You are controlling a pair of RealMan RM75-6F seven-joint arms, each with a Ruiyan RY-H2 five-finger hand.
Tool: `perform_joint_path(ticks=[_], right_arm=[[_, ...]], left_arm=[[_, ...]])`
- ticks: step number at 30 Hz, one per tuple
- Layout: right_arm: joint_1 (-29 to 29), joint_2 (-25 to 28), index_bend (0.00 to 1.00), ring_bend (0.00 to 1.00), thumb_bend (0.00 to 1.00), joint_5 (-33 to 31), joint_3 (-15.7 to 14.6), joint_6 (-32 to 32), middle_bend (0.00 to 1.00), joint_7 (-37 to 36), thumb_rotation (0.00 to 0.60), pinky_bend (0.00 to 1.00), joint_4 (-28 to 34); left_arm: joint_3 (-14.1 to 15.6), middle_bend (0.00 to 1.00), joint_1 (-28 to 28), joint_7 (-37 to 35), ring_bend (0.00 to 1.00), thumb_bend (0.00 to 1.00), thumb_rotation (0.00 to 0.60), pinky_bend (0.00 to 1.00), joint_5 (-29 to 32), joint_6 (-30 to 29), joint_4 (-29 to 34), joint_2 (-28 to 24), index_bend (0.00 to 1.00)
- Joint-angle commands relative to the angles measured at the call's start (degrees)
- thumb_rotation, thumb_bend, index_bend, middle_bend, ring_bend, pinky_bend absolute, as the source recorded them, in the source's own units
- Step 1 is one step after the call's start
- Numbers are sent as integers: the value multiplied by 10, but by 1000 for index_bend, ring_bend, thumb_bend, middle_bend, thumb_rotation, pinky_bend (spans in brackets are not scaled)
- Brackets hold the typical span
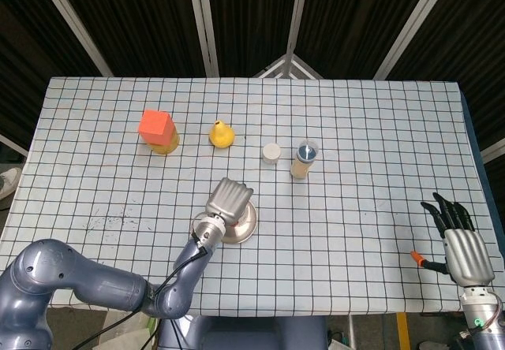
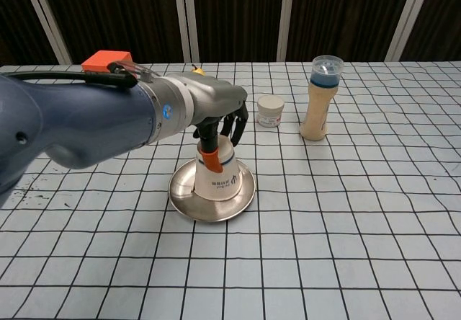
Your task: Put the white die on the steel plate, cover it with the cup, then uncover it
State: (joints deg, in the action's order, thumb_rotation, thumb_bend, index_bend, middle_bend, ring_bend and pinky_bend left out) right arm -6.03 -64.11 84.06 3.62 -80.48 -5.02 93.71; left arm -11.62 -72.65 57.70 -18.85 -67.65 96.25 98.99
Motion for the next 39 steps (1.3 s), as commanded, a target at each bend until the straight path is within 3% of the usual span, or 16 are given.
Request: perform_joint_path(ticks=[1, 8, 17, 25, 39], right_arm=[[0, 0, 162, 85, 171, 0, 0, 0, 33, 0, 600, 0, 0], [1, 2, 162, 85, 172, 3, 0, -3, 33, -8, 600, 0, 2], [2, 4, 162, 85, 171, 4, -1, -5, 33, -9, 600, 0, 3], [1, 3, 162, 85, 171, 5, -2, -3, 33, -6, 600, 0, 3], [0, 2, 162, 85, 171, 5, -2, -1, 33, -4, 600, 0, 5]], left_arm=[[-1, 473, -1, 3, 687, 343, 600, 763, -1, 4, -8, 1, 506], [-8, 480, 10, -20, 686, 343, 600, 761, -20, 4, -9, 4, 506], [-29, 482, 22, -64, 687, 343, 600, 757, 40, 83, 17, -14, 506], [-14, 484, 21, -47, 687, 343, 600, 757, 11, 31, -5, -23, 506], [-9, 487, 24, -52, 687, 343, 600, 757, -9, 28, -12, -23, 511]])
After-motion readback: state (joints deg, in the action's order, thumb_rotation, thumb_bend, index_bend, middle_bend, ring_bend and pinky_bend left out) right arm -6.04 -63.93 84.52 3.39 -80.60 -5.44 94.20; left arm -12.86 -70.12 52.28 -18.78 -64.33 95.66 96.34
